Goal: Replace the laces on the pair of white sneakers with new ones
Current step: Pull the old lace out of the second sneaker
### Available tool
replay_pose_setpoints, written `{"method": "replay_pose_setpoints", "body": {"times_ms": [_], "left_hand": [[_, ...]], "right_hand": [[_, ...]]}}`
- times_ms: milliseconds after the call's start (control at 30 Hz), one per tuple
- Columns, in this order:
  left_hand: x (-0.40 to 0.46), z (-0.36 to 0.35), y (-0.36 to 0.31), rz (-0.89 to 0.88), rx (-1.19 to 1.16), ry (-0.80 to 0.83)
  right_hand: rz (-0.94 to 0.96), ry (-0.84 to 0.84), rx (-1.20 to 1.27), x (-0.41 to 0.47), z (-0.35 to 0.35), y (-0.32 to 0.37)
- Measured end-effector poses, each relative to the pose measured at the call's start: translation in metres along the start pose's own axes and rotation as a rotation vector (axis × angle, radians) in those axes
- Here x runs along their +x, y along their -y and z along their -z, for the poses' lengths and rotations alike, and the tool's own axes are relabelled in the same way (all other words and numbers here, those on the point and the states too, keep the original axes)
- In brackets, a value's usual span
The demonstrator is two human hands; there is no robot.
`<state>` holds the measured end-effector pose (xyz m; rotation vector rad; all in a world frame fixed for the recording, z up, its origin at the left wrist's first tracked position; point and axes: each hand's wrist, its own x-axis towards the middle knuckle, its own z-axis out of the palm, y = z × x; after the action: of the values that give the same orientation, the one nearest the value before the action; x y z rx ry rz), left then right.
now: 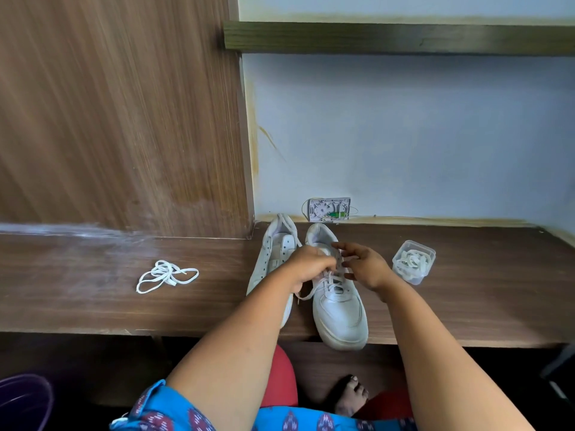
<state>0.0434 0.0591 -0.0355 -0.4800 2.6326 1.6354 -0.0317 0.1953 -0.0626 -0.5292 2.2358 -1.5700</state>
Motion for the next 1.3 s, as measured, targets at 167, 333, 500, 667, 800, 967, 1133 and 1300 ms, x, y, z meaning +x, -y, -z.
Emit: {"method": "replay_pose_setpoints", "body": {"times_ms": [167, 333, 500, 667, 800, 967, 1133, 1300], "left_hand": [[0.001, -0.005, -0.010, -0.107, 0.554, 0.038], [0.001, -0.016, -0.008, -0.164, 0.611, 0.000], [-0.004, -0.024, -0.013, -0.218, 0.747, -0.032], [-0.003, -0.010, -0.015, 0.028, -0.267, 0.030], [-0.002, 0.005, -0.011, 0.017, -0.163, -0.174], [0.008, -0.003, 0.001, -0.170, 0.689, -0.044], [-0.005, 0.011, -0.018, -0.144, -0.460, 0.060], [-0.009, 0.027, -0.011, -0.142, 0.077, -0.156]], "right_hand": [[-0.050, 0.017, 0.103, -0.001, 0.002, 0.001], [-0.066, 0.019, 0.187, -0.001, 0.002, -0.002], [-0.081, 0.007, 0.256, -0.002, 0.001, -0.002], [-0.061, -0.059, 0.296, -0.005, 0.002, -0.002], [-0.098, -0.033, 0.341, -0.005, 0.000, 0.000], [-0.053, -0.059, 0.222, 0.001, -0.010, -0.001], [-0.041, -0.084, 0.150, -0.001, -0.009, -0.004], [-0.029, -0.051, 0.076, 0.002, -0.002, -0.009]]}}
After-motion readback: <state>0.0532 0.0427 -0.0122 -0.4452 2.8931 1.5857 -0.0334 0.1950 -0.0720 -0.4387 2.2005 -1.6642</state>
